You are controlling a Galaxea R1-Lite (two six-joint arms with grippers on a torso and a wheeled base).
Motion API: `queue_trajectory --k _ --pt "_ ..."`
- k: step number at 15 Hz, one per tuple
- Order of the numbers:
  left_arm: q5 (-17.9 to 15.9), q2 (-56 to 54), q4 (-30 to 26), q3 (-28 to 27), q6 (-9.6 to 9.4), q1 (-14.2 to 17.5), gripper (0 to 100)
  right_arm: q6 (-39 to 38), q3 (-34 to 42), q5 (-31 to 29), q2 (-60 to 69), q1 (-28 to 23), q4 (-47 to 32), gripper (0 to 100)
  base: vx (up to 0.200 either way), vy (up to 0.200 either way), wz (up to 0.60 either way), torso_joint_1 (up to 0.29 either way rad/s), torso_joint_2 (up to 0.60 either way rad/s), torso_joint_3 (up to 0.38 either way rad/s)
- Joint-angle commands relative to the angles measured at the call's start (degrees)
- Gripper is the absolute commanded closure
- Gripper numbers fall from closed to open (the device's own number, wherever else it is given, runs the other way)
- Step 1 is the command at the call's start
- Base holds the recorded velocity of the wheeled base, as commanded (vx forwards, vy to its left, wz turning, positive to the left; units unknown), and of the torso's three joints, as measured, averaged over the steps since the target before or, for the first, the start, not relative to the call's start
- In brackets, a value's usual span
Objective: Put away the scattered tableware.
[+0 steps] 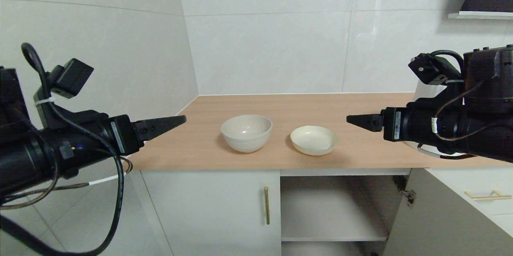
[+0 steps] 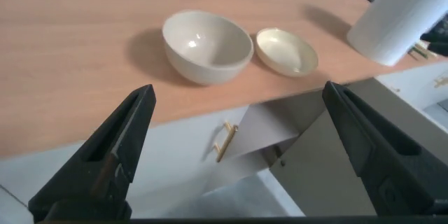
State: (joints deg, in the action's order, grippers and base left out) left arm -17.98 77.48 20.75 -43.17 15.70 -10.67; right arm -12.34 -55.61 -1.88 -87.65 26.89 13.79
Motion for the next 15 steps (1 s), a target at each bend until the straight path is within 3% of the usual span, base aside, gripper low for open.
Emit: queue_trajectory --k 1,5,6,7,8,9,11,13,15 --pt "0.2 6.0 -6.2 -8.5 0.12 -0.1 0 -0.1 -4.9 -0.2 -7.0 -2.0 0.3 0 0.0 0.0 0.0 0.0 0.0 0.0" --pt "0.5 13.8 -18.0 -19.2 0.21 -0.7 0 -2.9 -14.3 -0.5 -14.7 -3.2 -8.3 0 0.0 0.0 0.0 0.0 0.0 0.0" --pt "1.8 15.9 -20.6 -20.7 1.09 -1.7 0 -5.2 -16.0 -1.1 -16.7 -3.2 -9.8 0 0.0 0.0 0.0 0.0 0.0 0.0" --pt "4.3 17.4 -21.2 -22.0 3.81 -2.9 0 -6.2 -17.2 -2.2 -18.0 -3.2 -10.9 0 0.0 0.0 0.0 0.0 0.0 0.0" --pt "7.8 19.8 -21.0 -24.4 9.52 -4.5 0 -6.5 -17.7 -4.1 -19.5 -3.2 -11.2 0 0.0 0.0 0.0 0.0 0.0 0.0" --pt "10.4 22.1 -21.1 -27.1 14.01 -5.6 0 -6.5 -17.8 -5.7 -20.2 -3.2 -11.1 0 0.0 0.0 0.0 0.0 0.0 0.0" --pt "14.7 26.2 -21.0 -29.7 16.73 -7.0 0 -7.8 -17.9 -6.4 -20.6 -2.9 -10.8 0 0.0 0.0 0.0 0.0 0.0 0.0" --pt "20.8 31.2 -20.7 -32.2 17.61 -8.8 0 -8.3 -17.9 -6.5 -20.8 -2.9 -10.8 0 0.0 0.0 0.0 0.0 0.0 0.0" --pt "24.0 35.5 -19.5 -34.1 18.49 -9.5 0 -8.4 -17.8 -6.6 -20.8 -2.9 -10.8 0 0.0 0.0 0.0 0.0 0.0 0.0"
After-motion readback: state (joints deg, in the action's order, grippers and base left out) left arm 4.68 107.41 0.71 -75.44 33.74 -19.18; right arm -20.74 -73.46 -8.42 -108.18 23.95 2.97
